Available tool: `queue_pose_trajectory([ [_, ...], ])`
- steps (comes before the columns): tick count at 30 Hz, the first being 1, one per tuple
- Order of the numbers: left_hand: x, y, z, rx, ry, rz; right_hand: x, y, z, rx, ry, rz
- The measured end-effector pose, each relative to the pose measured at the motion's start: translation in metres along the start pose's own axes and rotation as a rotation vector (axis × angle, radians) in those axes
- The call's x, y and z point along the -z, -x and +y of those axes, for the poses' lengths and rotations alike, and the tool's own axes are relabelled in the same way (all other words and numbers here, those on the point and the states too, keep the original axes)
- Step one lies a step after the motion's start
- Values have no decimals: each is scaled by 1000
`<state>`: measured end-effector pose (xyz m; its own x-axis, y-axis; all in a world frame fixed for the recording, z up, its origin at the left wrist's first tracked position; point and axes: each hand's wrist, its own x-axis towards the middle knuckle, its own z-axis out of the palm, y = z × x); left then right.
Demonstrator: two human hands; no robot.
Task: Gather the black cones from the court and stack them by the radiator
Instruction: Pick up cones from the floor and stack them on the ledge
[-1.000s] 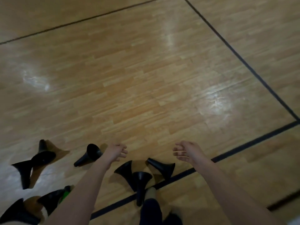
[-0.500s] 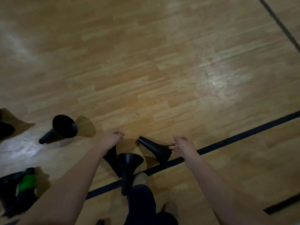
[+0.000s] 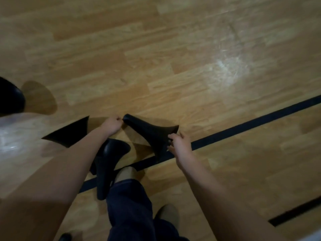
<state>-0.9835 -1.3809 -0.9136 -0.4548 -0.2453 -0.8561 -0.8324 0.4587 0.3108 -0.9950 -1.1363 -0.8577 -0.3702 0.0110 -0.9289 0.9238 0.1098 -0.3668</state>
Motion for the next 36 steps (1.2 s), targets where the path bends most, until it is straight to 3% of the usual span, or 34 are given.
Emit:
queue_pose_trajectory([
  [5,-17,-33,8,27,94,-18,-5,-11,11,55,-51,-71],
  [15,-17,-1,24,139,416,-5,9,14,4,97,-156,22],
  [19,18,70,58,79,353,69,15,75,-18,98,-281,-4],
  [25,87,197,105,-116,244,159,20,208,-76,198,-239,4],
  [36,182,412,209,-186,337,227,66,421,-175,299,-330,-17],
])
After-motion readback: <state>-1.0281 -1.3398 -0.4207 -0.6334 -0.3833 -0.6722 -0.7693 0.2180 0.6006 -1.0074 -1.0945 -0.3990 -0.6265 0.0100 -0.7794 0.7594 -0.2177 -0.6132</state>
